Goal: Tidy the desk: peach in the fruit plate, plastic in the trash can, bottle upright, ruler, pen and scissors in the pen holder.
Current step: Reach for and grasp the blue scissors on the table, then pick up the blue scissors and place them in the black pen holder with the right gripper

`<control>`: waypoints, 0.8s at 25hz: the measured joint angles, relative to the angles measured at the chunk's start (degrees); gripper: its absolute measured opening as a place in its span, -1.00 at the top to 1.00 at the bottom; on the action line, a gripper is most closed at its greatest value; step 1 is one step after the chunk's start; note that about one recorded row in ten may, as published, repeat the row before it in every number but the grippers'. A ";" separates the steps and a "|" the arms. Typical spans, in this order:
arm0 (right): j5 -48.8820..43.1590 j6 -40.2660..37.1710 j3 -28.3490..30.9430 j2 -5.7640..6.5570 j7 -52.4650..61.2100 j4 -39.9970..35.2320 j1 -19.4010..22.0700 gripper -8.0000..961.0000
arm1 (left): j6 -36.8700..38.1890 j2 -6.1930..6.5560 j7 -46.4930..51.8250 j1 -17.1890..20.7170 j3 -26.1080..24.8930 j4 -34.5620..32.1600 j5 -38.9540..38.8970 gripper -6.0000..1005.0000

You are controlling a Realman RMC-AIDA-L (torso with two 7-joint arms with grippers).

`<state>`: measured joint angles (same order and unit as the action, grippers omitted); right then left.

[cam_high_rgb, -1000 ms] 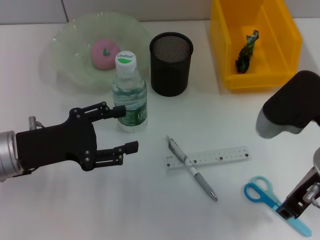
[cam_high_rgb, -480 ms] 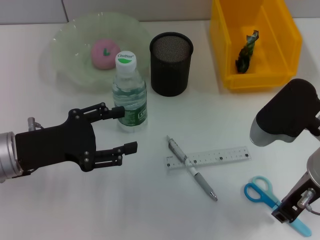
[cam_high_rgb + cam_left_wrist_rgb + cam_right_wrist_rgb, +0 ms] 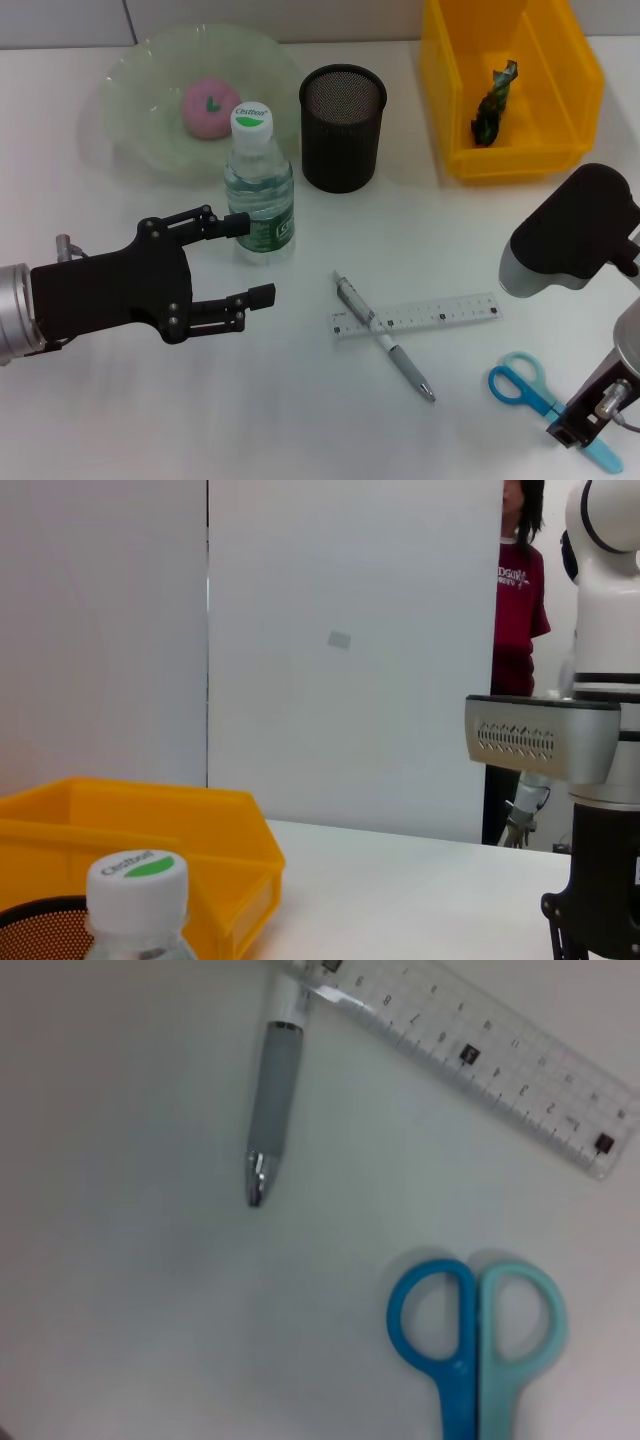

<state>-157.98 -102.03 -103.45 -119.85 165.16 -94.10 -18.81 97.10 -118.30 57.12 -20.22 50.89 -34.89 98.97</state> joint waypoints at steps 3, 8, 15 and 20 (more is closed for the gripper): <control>-0.36 0.04 -0.11 0.01 0.05 0.00 0.00 0.34 | 0.09 0.00 0.00 -0.14 0.00 0.00 0.00 -0.59; -0.40 0.12 -0.77 0.03 0.12 0.00 0.00 0.35 | 0.11 0.00 0.00 -0.23 0.00 0.00 0.00 -0.59; -0.28 0.73 -1.15 -0.03 -0.03 -0.30 0.50 0.40 | 0.16 0.00 0.00 -0.25 0.00 0.00 0.00 -0.59; -0.10 0.39 -0.73 -0.04 -0.21 -3.28 1.61 0.57 | 0.20 0.00 0.00 -0.11 -0.02 0.00 -0.01 -0.59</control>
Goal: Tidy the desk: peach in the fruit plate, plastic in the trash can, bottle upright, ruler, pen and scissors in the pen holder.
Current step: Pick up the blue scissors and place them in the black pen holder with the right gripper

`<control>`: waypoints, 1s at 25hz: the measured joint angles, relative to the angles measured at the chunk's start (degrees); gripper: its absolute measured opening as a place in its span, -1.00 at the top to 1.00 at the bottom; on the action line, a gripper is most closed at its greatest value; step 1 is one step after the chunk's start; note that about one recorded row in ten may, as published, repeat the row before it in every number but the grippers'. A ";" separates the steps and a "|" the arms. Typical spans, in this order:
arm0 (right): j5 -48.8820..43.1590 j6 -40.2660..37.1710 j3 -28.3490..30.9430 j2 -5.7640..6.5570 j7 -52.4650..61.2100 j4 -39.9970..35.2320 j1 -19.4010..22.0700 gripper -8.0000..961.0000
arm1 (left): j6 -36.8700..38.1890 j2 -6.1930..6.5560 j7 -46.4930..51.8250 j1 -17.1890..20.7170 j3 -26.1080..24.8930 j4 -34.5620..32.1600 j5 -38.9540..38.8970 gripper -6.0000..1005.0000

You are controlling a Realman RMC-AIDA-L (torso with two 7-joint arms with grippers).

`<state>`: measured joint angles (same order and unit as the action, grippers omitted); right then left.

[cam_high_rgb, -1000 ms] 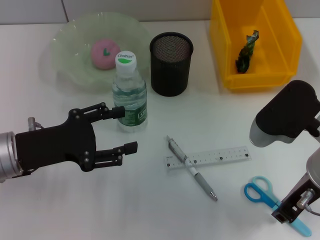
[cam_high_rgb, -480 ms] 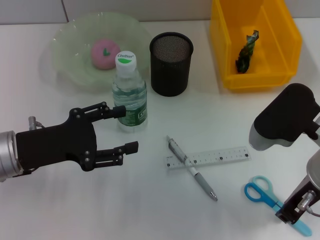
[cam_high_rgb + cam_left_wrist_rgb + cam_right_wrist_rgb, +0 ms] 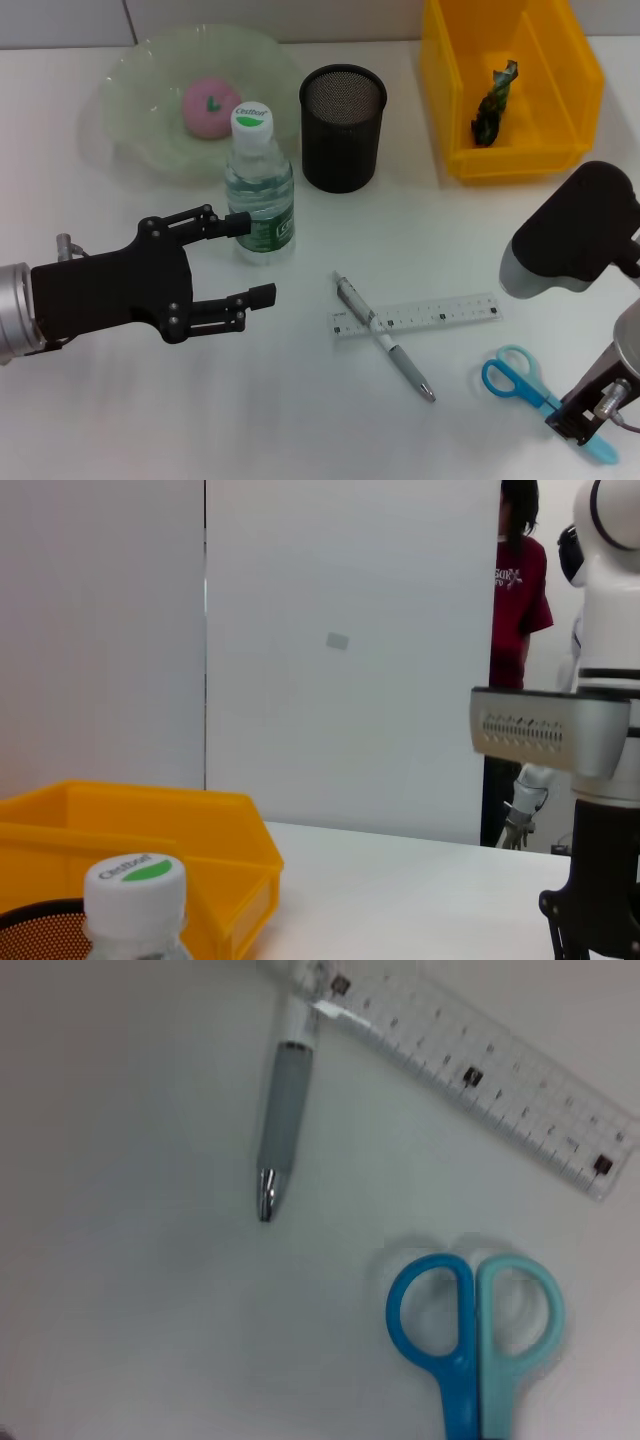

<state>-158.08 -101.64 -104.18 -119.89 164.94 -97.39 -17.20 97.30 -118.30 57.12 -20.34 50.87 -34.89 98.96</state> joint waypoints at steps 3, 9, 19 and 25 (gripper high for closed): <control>0.09 -0.54 1.12 0.05 -0.60 -2.99 1.23 0.57 | 0.00 0.00 0.00 0.13 -0.07 0.00 -0.13 -0.59; 4.45 -1.28 13.22 -0.01 -6.42 -11.58 5.73 0.57 | 0.13 0.00 0.00 0.22 -0.07 0.00 -0.46 -0.59; 32.43 14.01 37.00 0.24 -28.24 -4.78 11.85 0.57 | 0.95 -0.15 0.09 -0.16 -0.06 0.00 -0.73 -0.59; 54.59 21.91 44.52 0.43 -47.12 11.39 10.30 0.57 | 1.30 -0.18 0.17 -0.16 -0.06 0.00 -1.29 -0.59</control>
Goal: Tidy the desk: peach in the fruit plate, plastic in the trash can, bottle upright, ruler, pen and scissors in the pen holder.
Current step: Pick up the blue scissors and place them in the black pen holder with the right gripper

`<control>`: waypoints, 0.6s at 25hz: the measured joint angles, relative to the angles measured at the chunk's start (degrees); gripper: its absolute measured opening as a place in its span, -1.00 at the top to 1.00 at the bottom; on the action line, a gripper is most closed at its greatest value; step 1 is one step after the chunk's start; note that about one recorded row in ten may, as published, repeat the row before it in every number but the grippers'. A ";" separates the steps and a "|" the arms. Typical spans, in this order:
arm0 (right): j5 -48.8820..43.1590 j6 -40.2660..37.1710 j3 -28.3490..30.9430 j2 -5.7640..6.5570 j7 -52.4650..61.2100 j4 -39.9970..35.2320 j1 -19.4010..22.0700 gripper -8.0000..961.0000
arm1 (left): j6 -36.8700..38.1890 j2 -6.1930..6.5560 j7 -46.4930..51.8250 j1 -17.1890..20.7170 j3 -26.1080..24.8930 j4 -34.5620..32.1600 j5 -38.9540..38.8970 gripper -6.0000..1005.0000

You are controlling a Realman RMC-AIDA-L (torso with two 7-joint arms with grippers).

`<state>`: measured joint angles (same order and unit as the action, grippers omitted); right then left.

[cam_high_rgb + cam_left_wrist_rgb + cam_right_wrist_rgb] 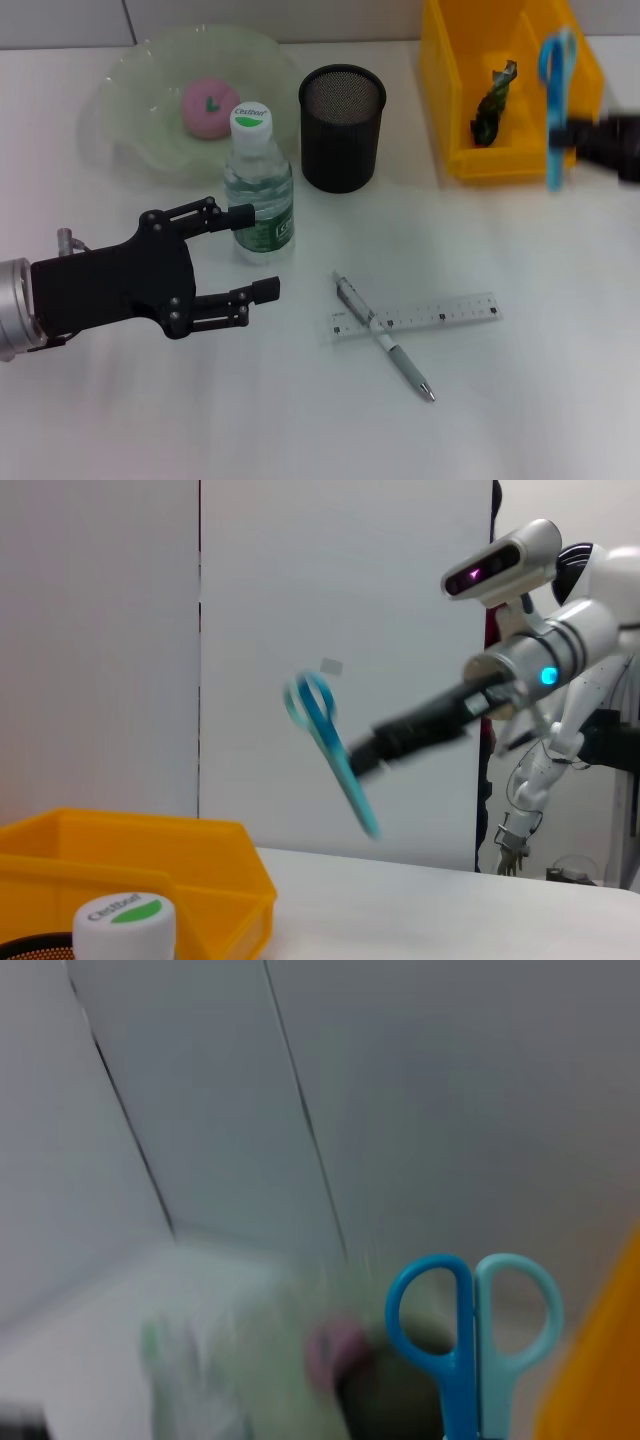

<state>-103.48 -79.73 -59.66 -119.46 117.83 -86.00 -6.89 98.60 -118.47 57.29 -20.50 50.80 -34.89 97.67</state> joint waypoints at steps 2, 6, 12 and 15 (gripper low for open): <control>8.12 0.96 2.55 0.06 -7.77 7.98 -2.35 0.57 | 0.02 -0.01 0.00 0.01 0.00 0.00 -0.08 -0.59; 18.17 1.43 8.38 0.32 -24.57 31.73 -13.36 0.57 | 0.03 -0.01 0.00 0.02 0.00 0.06 -0.13 -0.59; 18.30 4.29 13.60 0.69 -36.92 52.49 -26.05 0.56 | 0.01 0.00 -0.10 -0.12 0.00 0.79 -0.44 -0.59; 18.36 8.26 13.18 0.58 -39.29 57.52 -30.44 0.56 | 0.01 0.00 -0.11 -0.13 0.00 0.81 -0.52 -0.59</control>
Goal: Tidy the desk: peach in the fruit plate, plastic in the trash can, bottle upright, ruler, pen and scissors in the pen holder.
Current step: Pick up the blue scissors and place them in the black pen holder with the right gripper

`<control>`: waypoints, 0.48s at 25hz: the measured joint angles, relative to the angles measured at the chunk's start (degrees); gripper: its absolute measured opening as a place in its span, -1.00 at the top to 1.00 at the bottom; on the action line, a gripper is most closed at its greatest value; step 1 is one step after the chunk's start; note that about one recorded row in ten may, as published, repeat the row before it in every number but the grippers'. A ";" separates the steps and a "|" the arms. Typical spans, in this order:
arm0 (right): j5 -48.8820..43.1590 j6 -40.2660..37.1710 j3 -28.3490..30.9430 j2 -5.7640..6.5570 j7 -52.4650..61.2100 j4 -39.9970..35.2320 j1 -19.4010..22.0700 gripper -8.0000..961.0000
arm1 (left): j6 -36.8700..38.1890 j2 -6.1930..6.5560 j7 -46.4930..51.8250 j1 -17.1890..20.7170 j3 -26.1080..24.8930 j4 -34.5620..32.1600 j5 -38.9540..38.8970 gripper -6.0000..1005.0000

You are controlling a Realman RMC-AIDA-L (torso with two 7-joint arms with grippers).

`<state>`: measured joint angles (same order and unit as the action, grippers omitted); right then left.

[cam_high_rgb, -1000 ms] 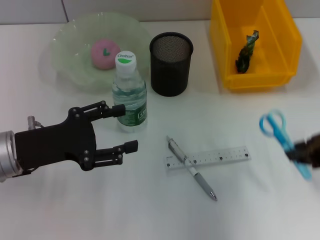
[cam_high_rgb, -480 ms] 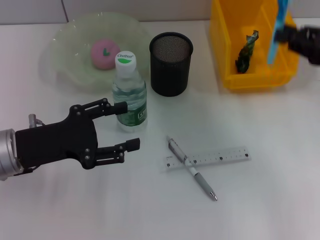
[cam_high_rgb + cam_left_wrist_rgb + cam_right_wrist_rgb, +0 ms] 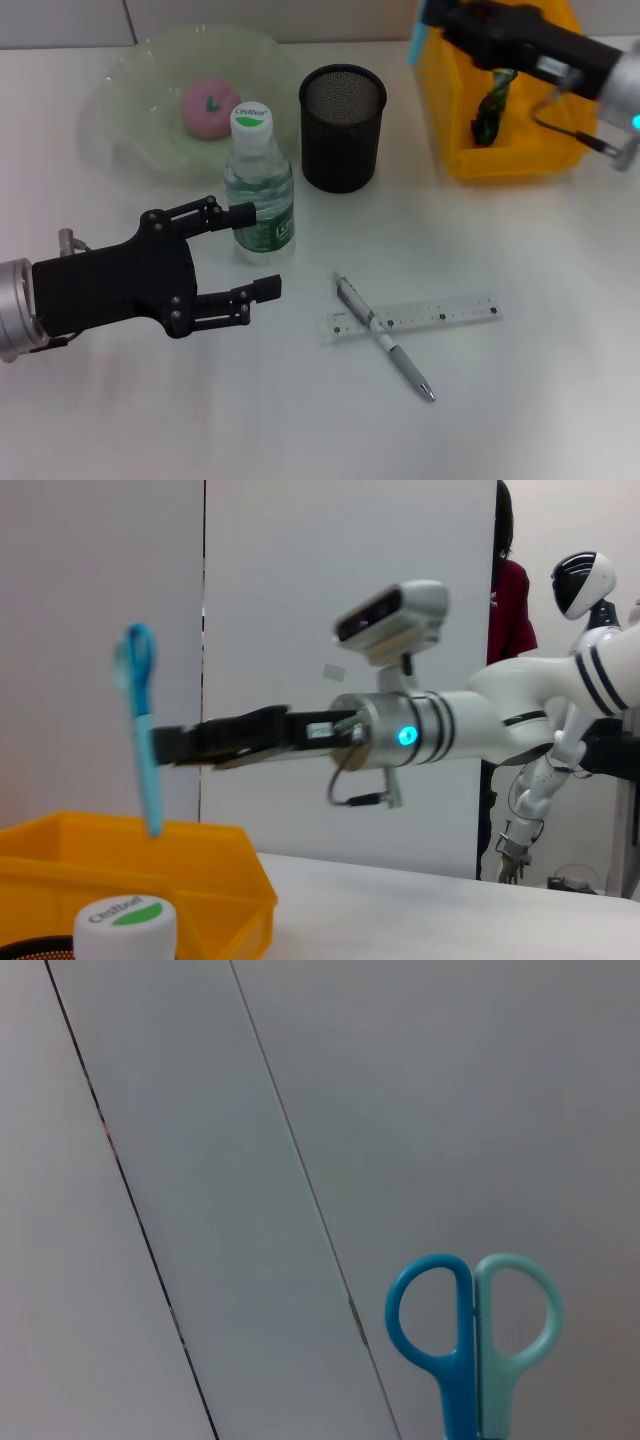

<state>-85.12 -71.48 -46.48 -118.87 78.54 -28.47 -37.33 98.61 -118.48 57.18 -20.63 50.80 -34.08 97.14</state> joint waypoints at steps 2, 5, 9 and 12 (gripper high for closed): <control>-0.02 2.86 -1.38 -0.28 -0.27 1.53 -2.23 0.56 | 0.01 0.00 -0.01 0.04 0.00 0.00 -0.03 -0.59; 0.16 6.47 -3.91 -0.40 -0.32 3.79 -4.83 0.56 | 0.04 0.00 -0.26 0.17 0.02 0.08 -0.09 -0.59; 0.11 9.75 -6.74 -0.40 0.09 6.20 -7.58 0.55 | 0.18 0.00 -0.85 0.23 0.09 0.71 -0.16 -0.59; 0.10 11.28 -8.51 -0.40 1.27 6.27 -7.92 0.55 | 0.23 0.00 -0.86 0.27 0.09 0.77 -0.18 -0.59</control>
<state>-85.02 -60.19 -54.99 -119.27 79.81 -22.20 -45.25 98.85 -118.48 56.31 -20.36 50.89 -33.31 96.97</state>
